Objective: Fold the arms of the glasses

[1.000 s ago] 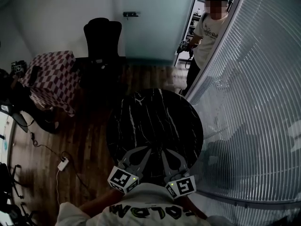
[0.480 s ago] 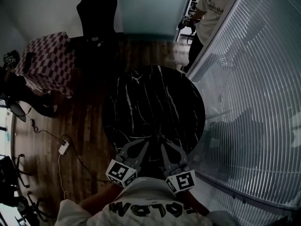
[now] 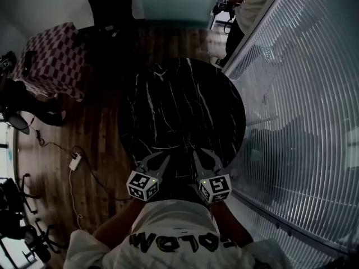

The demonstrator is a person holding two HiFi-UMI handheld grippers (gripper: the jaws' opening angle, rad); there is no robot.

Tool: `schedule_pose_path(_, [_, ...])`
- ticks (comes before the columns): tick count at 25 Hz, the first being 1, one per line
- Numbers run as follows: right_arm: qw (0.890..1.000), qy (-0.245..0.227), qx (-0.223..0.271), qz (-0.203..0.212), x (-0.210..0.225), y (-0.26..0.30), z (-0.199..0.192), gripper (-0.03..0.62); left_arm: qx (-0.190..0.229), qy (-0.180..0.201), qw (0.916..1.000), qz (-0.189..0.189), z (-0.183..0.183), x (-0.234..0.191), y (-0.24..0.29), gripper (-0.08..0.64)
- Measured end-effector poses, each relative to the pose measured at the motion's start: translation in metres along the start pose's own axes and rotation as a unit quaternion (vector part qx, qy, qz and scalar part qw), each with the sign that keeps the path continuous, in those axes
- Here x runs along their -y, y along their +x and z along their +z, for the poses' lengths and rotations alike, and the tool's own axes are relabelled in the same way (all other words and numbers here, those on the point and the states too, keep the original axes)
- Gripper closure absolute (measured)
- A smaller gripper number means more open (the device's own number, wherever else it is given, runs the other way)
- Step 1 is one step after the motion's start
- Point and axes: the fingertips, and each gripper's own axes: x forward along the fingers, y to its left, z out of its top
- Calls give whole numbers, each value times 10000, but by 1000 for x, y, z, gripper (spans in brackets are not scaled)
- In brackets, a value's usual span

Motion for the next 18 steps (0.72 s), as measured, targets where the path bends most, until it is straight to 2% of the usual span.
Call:
schedule_pose_path(4, [9979,-116,-586,-262,33,34,-46,558,-230,-378,9989,150,-41,-30,15,505])
schedule_pose_path(9, [9901,177,-1327,-415,60,76,-107,555,-588,-1089,9922,124,-93,-51,37,504])
schedule_pose_path(13, [9788,281,-1960,-530,74,105,-157,554,-923,-1514,9841,73,-125,-57,57,503])
schedule_pose_path(18, [9621,704,-2550,-656,90,126,-199,529,-1248,-2197,9675,128,-160,-73,73,486])
